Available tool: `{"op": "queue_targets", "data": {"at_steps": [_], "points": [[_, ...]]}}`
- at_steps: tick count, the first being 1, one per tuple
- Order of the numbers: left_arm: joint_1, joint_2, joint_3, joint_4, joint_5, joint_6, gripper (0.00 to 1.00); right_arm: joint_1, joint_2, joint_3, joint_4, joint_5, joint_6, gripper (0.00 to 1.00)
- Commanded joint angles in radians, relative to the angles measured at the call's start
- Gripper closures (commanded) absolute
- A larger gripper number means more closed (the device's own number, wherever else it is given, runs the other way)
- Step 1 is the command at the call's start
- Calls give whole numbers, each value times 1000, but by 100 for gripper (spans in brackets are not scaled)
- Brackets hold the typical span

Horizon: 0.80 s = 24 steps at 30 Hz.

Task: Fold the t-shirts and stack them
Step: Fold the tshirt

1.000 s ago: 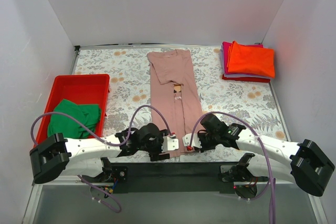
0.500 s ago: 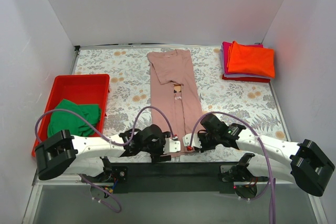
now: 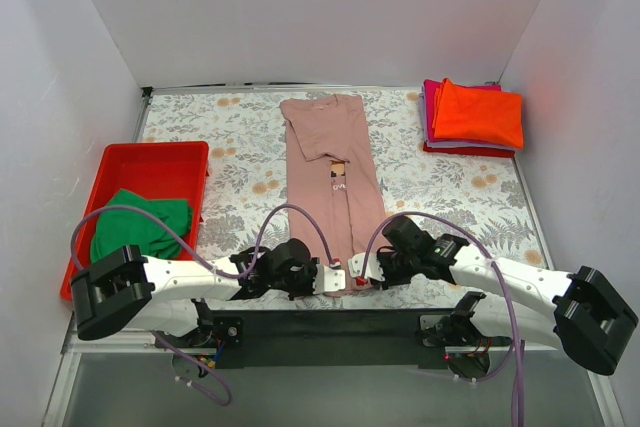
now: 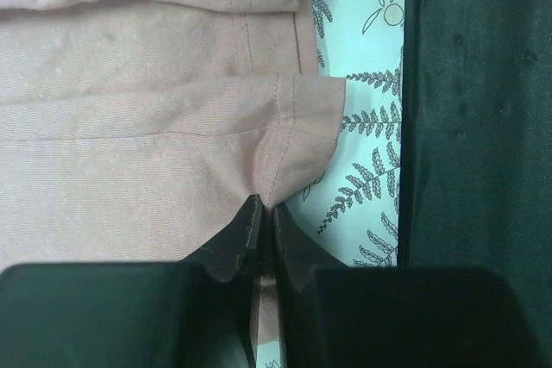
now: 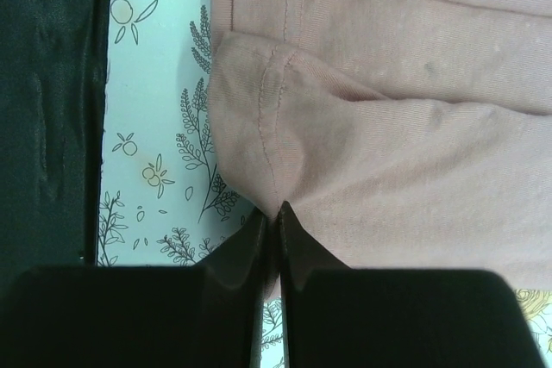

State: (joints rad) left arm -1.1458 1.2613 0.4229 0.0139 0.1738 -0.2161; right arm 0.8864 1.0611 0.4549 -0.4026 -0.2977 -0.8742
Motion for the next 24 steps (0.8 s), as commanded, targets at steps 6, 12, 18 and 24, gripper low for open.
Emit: {"op": "queue_targets", "data": {"at_steps": [6,12,18,24], "points": [[-2,-25,0,-26,-14,21,100,-27,-41,80,-65,-29,37,99],[24,-72,17,24,-49,46,100,-81,-32,165,-87,-50,53,99],[201,-76,69,92,6,98,100,-234,51,266,-85,-69,21,99],[391,94,204,196,65,141,100,-366,246,444,-55,-81,-9,99]]}}
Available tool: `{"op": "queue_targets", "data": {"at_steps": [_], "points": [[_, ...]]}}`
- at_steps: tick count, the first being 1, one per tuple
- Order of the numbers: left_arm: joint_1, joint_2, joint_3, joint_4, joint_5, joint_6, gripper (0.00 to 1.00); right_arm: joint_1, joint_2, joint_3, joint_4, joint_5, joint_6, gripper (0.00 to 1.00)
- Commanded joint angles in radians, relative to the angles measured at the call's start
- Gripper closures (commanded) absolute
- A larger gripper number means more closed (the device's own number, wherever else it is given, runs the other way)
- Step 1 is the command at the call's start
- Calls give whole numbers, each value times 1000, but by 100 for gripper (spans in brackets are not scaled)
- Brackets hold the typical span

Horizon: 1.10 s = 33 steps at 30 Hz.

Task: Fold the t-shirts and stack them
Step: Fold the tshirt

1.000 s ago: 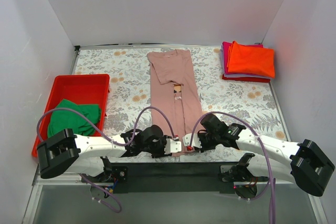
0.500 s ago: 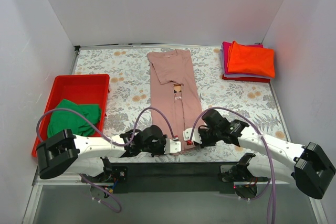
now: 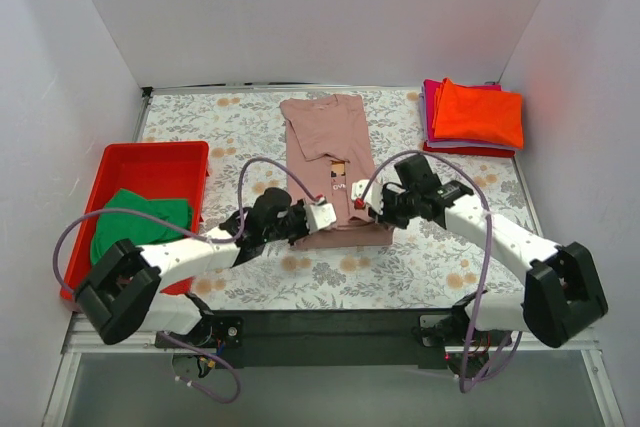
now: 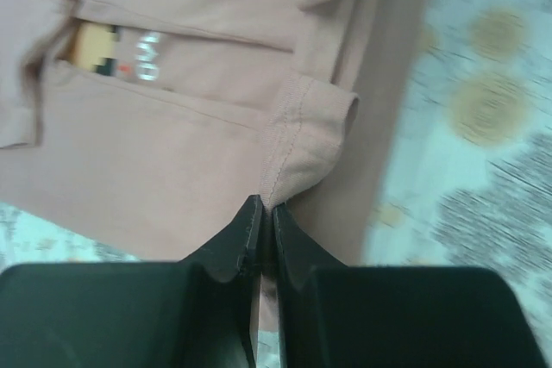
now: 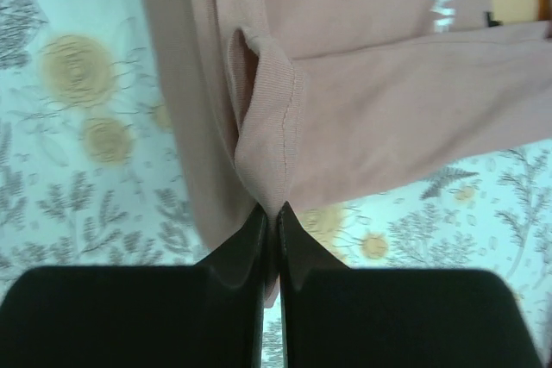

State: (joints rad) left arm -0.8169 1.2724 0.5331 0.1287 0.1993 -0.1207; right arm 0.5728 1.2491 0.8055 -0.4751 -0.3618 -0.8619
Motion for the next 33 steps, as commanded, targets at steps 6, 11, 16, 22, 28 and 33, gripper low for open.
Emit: {"op": "queue_targets", "data": {"at_steps": [6,11,16,22,28,33], "points": [[214,304,309,138,94,41,100,-132,280,331,46,-9,-2,99],[291,412,424,137,104,30,100,-157,455,487,52,-2,9,99],[332,485,495,123,110,27,100,-166,581,607,73,37,29,99],[351,562,564,112,106,18,100,-174,661,681,110,81,49,99],[375,614,623,97,104,6,100,-177,720,738,148,109,66,99],[386,654,676,66,114,1,100,-175,768,797,165,119,83,99]]}}
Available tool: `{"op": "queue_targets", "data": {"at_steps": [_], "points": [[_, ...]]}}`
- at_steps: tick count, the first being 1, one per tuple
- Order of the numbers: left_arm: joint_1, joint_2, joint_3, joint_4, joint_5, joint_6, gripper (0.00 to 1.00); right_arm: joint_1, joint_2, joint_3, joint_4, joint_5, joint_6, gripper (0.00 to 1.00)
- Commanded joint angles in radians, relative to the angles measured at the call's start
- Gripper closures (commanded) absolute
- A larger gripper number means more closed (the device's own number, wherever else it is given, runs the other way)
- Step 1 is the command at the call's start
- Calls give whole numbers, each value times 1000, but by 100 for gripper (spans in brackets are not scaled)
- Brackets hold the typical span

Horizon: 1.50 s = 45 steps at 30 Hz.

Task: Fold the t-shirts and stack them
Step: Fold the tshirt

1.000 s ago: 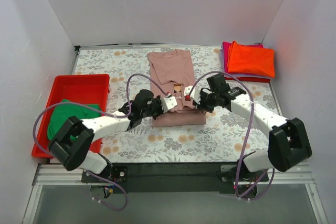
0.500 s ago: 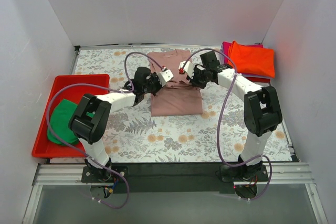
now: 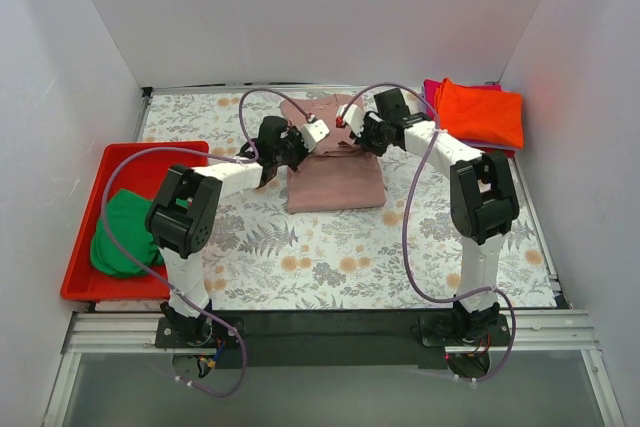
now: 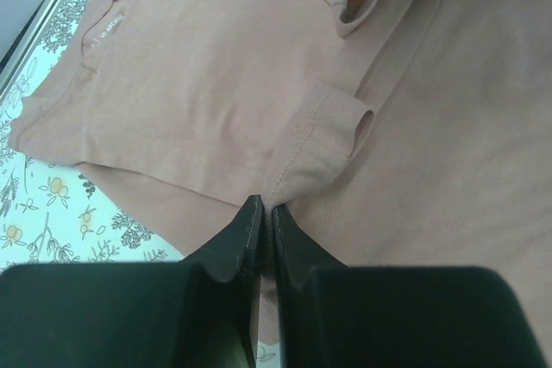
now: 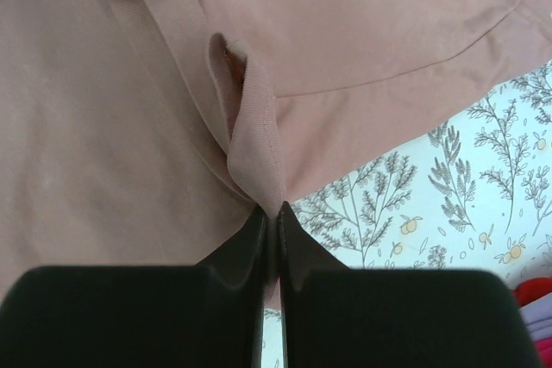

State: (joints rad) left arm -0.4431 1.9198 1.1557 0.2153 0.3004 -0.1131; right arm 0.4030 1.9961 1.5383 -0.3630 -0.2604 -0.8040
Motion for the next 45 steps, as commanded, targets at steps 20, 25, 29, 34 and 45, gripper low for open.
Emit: {"op": "queue_targets", "data": {"at_steps": [20,25,29,34,45], "points": [[21,-316,2,-293,104,-90,39,-127,-166,-23,0,-366,-15,2],[-43,-501,-342,-234,273,142,38,-93,-313,-269,-182,-538,-487,2],[-94,-466,-395,-220,240,185,38,-26,-306,-339,-137,-376,-502,5],[-129,-360,-380,-156,157,216,39,2,-278,-403,-8,-252,-420,8],[-129,-220,-353,-51,2,251,40,36,-220,-463,98,-145,-368,12]]}}
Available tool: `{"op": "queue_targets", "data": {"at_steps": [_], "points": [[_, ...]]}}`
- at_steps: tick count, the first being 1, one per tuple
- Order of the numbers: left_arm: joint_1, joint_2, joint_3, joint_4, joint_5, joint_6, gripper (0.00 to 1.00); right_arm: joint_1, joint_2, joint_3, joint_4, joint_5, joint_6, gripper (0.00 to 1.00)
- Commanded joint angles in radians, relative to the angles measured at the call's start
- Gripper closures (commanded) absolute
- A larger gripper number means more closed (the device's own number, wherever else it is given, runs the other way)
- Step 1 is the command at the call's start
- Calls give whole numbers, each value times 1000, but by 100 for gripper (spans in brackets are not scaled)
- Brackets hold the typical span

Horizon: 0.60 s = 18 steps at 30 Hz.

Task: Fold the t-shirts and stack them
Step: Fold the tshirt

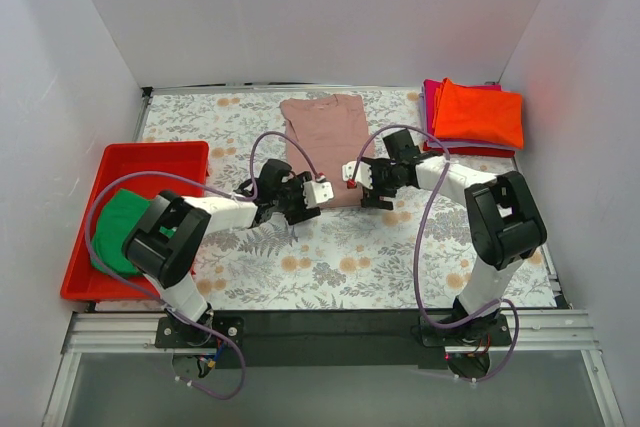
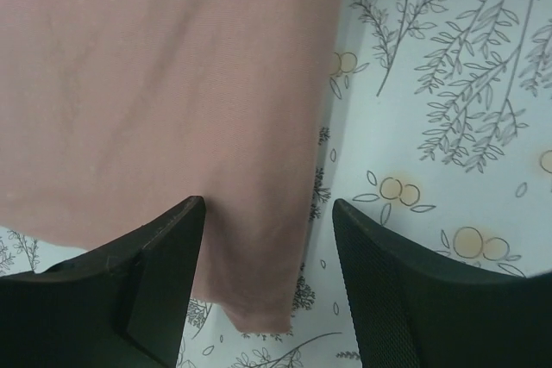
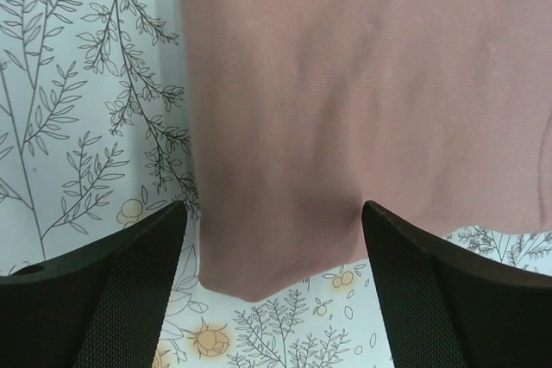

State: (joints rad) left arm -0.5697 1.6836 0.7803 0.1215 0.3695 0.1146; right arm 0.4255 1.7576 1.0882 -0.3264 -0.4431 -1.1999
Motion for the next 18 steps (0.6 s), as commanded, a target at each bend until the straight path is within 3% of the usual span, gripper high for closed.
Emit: {"op": "queue_targets", "data": {"at_steps": [1,5,6,8,11,12,13,18], "points": [[-2,27,20,44,-72,22,40,16,23,-11,66,44,34,14],[-2,39,16,53,-106,25,44,24,48,-5,92,75,74,21],[-2,42,14,53,-106,25,46,25,58,1,93,84,82,29],[-2,39,8,47,-101,11,59,29,68,6,89,89,114,40],[-2,15,-19,49,-86,-12,92,30,68,-8,76,86,140,64],[-4,2,-29,46,-80,-18,96,35,56,-16,67,78,143,72],[-5,-13,-36,43,-70,-30,99,35,43,-37,44,70,146,81],[-80,-177,-134,-46,-6,-78,100,65,-122,-167,-71,-9,129,98]]}}
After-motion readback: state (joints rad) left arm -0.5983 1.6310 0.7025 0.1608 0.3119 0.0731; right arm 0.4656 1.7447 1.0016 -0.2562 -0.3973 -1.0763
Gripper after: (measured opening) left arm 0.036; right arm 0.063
